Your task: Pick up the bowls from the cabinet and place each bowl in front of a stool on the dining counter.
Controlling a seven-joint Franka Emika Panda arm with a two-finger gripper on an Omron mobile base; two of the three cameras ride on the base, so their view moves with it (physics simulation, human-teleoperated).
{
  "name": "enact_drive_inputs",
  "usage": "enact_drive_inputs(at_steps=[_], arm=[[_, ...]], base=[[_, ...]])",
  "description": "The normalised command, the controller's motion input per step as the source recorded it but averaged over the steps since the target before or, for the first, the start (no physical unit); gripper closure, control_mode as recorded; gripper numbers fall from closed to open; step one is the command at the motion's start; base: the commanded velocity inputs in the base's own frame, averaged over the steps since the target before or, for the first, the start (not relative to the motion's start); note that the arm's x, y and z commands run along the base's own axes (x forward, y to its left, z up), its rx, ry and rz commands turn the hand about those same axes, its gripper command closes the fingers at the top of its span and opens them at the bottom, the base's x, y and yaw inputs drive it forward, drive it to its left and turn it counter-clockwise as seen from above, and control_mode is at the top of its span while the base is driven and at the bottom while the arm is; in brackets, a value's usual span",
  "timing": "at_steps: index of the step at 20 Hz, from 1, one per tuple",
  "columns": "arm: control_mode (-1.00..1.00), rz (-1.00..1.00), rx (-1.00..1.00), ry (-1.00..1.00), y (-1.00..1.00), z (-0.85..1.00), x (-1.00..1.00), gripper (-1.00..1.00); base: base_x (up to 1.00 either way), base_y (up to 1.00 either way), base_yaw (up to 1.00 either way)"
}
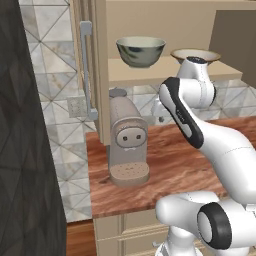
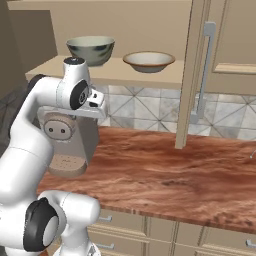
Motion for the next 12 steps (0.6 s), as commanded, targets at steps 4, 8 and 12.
enact_drive_inputs(at_steps=[4, 8, 12], arm=[[1.00, 0.00, 0.00, 0.00, 0.00, 0.00, 0.00, -1.00], [-1.00, 0.00, 0.00, 0.00, 0.00, 0.11, 0.18, -1.00], [-1.00, 0.04, -0.03, -0.08, 0.00, 0.61, 0.00, -1.00]], base=[[0.50, 0.00, 0.00], [0.00, 0.00, 0.00], [0.00, 0.00, 0.00]])
